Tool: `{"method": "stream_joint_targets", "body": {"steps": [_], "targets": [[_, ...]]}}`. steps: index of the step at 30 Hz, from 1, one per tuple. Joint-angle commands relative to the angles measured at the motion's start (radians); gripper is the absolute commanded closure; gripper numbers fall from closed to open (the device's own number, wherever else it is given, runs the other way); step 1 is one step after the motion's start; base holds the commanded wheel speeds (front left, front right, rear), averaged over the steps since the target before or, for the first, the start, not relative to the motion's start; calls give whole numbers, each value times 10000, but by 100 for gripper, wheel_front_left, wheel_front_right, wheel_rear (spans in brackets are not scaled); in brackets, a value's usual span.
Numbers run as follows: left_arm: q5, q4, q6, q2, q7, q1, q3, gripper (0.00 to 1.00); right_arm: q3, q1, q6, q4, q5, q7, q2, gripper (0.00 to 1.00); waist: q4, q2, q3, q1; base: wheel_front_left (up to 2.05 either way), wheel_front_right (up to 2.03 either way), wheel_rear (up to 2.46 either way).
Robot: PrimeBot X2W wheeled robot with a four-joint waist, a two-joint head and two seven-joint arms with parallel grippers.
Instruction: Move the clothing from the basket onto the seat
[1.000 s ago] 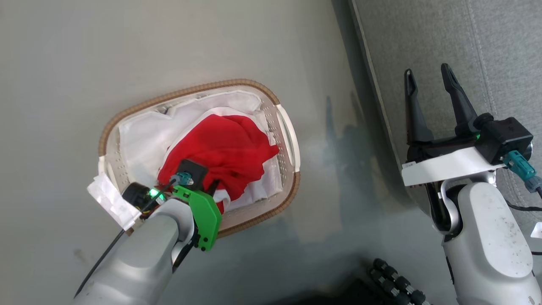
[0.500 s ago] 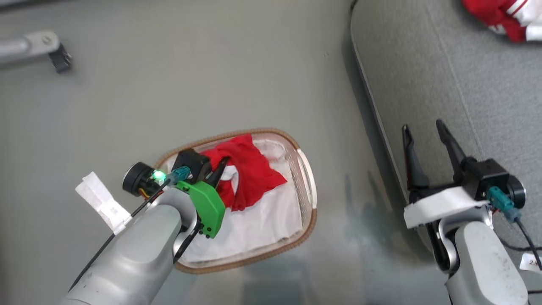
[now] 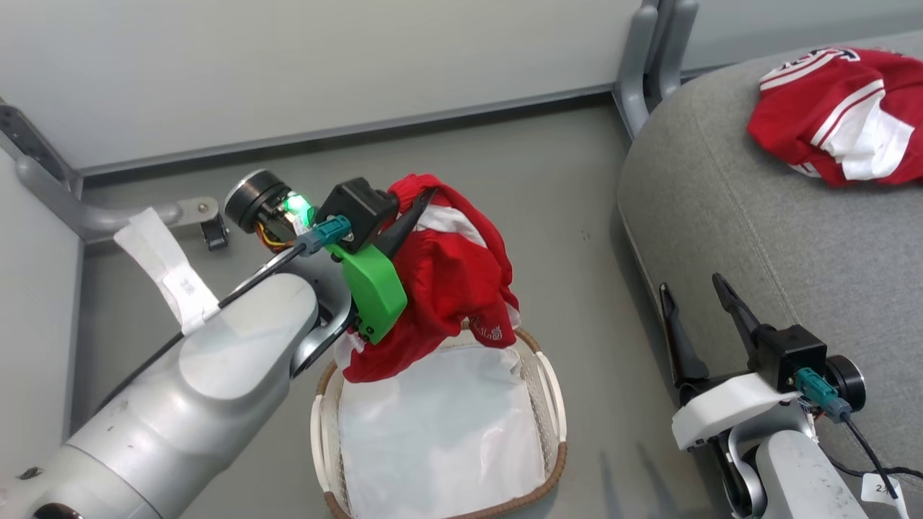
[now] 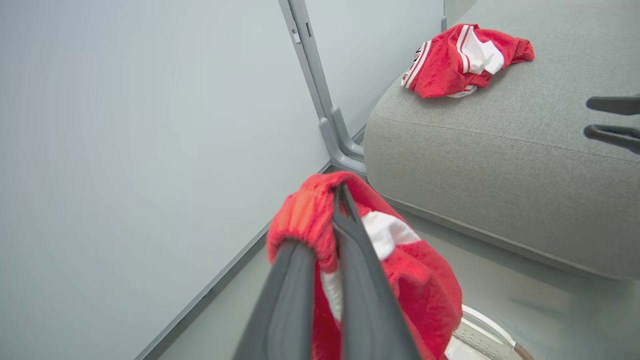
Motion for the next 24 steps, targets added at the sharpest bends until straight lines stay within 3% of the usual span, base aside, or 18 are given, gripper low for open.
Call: {"method": "stream_joint_targets", "body": {"steps": [1, 8, 15, 24], "targets": [[36, -295, -22, 151, 127, -263, -53, 100, 48, 170, -10, 70, 58, -49, -38, 0, 292, 0, -1029, 0, 0, 0, 0], [-99, -1639, -22, 722, 816, -1151, -5, 100, 404, 79, -10, 122, 136, -49, -36, 0, 177, 0, -1315, 0, 0, 0, 0], [-162, -2295, 43, 910, 1149, -1596, 147, 100, 1057, -249, -10, -16, 228, -49, -35, 0, 85, 0, -1414, 0, 0, 0, 0], [-244, -2779, 168, 913, 1385, -1739, 115, 100, 3274, -832, -10, 74, 204, -49, -46, 0, 84, 0, -1496, 0, 0, 0, 0]]}}
